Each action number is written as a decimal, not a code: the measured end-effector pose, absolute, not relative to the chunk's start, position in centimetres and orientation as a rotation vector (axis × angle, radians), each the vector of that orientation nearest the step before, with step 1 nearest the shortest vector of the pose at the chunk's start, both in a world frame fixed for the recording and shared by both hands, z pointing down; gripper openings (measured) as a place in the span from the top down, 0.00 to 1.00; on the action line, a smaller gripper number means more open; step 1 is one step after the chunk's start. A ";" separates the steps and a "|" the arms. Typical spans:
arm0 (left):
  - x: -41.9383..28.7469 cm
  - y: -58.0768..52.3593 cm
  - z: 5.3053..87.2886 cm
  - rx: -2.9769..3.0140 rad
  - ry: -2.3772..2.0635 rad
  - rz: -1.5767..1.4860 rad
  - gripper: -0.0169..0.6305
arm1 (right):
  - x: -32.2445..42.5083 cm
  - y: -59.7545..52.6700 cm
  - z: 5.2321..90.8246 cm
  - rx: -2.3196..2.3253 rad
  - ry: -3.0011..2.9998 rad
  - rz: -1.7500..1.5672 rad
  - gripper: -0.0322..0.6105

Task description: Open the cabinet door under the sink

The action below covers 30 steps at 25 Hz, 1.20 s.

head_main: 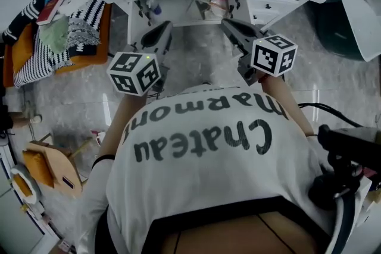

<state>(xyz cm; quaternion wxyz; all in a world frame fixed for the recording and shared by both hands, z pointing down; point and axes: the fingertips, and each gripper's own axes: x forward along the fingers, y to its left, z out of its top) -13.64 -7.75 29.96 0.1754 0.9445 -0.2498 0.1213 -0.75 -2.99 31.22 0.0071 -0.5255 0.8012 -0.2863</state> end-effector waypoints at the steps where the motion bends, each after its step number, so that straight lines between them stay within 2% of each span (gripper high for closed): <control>1: -13.9 -7.3 29.7 2.681 -0.688 0.344 0.96 | -1.0 -2.7 31.2 -1.654 2.505 -0.899 0.93; 11: -19.0 -4.4 29.9 2.680 -0.624 0.386 0.96 | -6.4 -1.2 30.7 -1.765 2.583 -0.828 0.93; 30: -21.0 -3.7 30.4 2.699 -0.623 0.390 0.96 | -7.8 -0.4 30.5 -1.874 2.624 -0.760 0.93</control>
